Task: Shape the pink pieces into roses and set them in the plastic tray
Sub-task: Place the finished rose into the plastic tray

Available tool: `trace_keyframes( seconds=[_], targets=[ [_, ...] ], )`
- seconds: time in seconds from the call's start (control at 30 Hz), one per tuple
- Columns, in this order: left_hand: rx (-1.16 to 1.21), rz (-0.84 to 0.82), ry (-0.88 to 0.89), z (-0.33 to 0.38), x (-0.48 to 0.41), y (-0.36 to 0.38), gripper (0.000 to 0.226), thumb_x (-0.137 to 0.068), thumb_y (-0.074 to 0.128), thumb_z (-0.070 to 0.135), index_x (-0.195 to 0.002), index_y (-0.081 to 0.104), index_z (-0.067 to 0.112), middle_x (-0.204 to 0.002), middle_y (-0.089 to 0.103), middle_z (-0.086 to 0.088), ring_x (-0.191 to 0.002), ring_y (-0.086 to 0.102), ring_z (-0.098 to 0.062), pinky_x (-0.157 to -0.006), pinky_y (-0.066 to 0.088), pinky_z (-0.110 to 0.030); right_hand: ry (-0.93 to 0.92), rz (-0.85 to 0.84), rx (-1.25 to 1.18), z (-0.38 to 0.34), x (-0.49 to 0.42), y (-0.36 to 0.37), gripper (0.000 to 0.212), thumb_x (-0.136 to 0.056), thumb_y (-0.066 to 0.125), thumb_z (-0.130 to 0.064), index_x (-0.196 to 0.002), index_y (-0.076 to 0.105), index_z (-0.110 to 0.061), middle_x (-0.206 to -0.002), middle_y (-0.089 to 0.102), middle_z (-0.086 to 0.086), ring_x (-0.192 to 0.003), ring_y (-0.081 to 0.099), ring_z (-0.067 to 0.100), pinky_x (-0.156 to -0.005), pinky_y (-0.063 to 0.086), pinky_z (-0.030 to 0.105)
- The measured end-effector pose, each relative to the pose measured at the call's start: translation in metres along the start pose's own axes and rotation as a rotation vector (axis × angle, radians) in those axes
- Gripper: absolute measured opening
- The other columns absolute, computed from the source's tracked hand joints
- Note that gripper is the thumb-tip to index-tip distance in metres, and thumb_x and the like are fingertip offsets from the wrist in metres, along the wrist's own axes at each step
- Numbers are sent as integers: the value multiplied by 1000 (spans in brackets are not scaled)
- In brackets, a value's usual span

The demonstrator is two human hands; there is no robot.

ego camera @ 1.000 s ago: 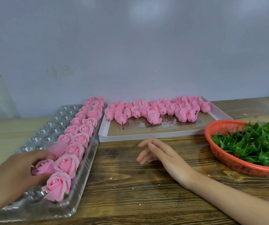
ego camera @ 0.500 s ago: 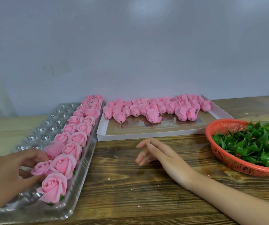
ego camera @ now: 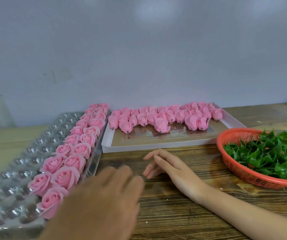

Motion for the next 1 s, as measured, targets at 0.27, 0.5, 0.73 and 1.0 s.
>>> trace_keyframes(
  seconds=[0.27,0.5,0.73,1.0],
  targets=[
    [-92,-20,25,12,-58,90,30,-98,38,30,-123,49,19,-121,57,-1,-102,57,-18,-70,42,-32,-18,113,11,-2,1,-1,22,-103,40,-4,-114,58,3,-96,69,11,-88,65,10,-85,48,18],
    [117,70,-29,-4,-71,114,17,-91,45,34,-99,59,26,-82,64,8,-68,60,-12,-54,25,-23,-20,148,74,-5,2,-2,21,-102,43,-1,-113,60,2,-107,70,18,-96,64,10,-89,45,13],
    [158,42,-8,-6,-71,113,11,-92,43,35,-85,50,29,-72,54,9,-66,56,-13,-56,29,-26,-61,241,215,-16,3,-2,21,-98,49,4,-106,63,-9,-103,72,6,-97,66,11,-90,46,16],
    [166,-5,-13,-8,-71,113,26,-98,39,33,-72,37,29,-61,39,11,-59,46,-8,-62,46,-28,30,431,806,-70,-50,-100,21,-93,54,-7,-109,60,-19,-108,64,-4,-85,61,9,-72,48,15]
  ],
)
Point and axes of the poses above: each hand's wrist, its own x-axis away from the middle knuckle, its own y-axis out of the palm, z = x × y, the point moved 1 cm from there along -x, towards the middle knuckle
